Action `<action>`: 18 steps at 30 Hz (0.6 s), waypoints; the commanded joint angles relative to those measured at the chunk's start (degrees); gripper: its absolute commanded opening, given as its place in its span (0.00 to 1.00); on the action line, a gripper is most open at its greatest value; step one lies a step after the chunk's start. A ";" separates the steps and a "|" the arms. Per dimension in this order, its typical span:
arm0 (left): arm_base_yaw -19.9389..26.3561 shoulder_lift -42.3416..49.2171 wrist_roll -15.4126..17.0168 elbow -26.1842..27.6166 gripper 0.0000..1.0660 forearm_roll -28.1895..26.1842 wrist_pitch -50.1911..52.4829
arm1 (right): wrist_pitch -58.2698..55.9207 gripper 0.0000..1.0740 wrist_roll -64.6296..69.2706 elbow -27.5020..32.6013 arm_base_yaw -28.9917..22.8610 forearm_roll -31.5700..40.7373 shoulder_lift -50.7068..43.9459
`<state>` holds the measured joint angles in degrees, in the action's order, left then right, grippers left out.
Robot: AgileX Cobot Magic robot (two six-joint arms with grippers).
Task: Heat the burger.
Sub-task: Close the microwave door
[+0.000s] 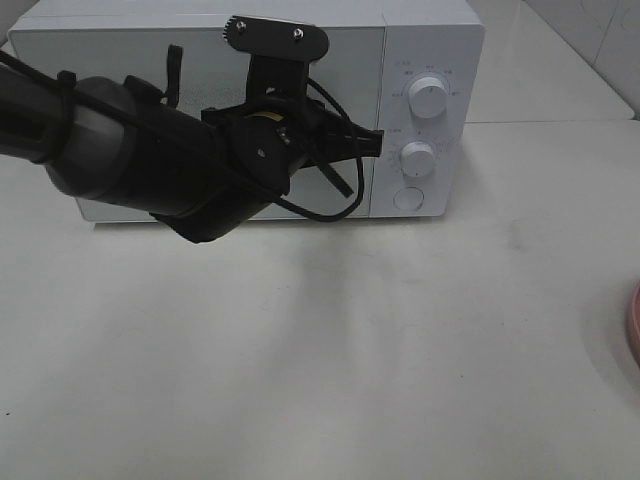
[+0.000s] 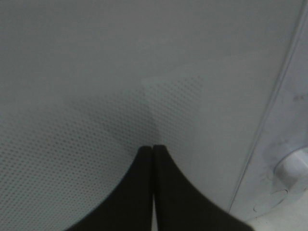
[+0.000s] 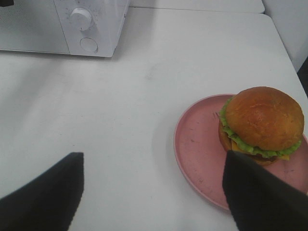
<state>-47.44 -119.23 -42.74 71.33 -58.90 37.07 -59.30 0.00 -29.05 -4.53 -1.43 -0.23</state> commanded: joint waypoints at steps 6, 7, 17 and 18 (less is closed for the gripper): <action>1.89 1.03 -3.32 1.89 0.00 -2.29 1.38 | 0.23 0.71 0.00 0.06 0.46 0.06 -1.49; 1.38 1.43 -3.78 1.60 0.00 -2.64 1.20 | 0.23 0.71 0.00 0.06 0.46 0.06 -1.49; 0.29 8.19 -5.04 -4.64 0.00 -1.78 -14.84 | 0.23 0.71 0.00 0.06 0.46 0.11 -1.49; 0.29 8.19 -5.04 -4.64 0.00 -1.78 -14.84 | 0.23 0.71 0.00 0.06 0.46 0.11 -1.49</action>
<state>-47.21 -111.84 -47.67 66.86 -61.08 23.89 -59.30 0.00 -29.05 -4.53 -1.38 -0.23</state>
